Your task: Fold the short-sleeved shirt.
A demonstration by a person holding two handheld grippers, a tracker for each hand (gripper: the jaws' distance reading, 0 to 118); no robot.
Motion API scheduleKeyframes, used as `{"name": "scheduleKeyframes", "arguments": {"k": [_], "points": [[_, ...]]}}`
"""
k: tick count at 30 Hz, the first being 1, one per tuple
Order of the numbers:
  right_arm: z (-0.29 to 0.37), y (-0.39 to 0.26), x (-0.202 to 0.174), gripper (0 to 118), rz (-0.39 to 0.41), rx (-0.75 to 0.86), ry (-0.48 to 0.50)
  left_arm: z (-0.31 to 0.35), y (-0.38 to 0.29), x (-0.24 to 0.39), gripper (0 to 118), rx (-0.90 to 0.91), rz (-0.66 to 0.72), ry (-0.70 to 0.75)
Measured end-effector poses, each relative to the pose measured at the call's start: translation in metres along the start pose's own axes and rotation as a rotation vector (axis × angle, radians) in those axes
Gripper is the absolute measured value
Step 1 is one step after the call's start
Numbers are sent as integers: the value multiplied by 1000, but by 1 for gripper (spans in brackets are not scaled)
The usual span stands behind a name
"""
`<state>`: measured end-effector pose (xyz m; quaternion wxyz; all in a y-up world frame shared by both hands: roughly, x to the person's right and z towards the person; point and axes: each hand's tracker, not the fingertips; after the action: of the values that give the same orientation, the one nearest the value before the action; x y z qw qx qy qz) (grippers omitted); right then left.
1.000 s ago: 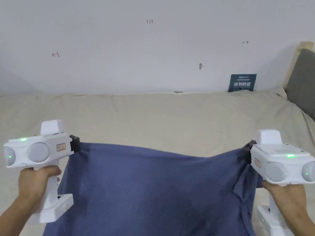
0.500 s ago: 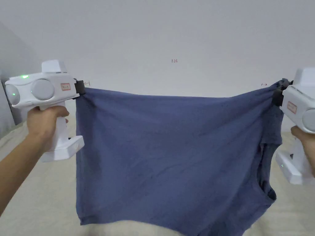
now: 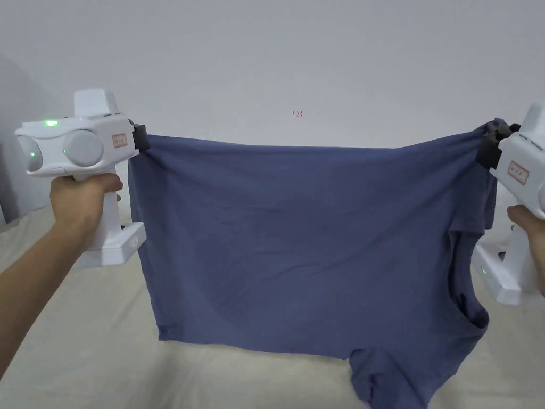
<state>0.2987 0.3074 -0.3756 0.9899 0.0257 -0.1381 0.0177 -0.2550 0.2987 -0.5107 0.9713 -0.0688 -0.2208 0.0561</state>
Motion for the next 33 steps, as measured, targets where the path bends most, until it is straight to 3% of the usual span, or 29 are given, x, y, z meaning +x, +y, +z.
{"name": "scheduleKeyframes", "arguments": {"k": [13, 33], "points": [[14, -171, 5, 6, -73, -305, 40, -7, -160, -19, 3, -216, -120, 38], [252, -302, 47, 6, -197, -618, 150, 212, -330, -2, 3, -545, -61, 82]]}}
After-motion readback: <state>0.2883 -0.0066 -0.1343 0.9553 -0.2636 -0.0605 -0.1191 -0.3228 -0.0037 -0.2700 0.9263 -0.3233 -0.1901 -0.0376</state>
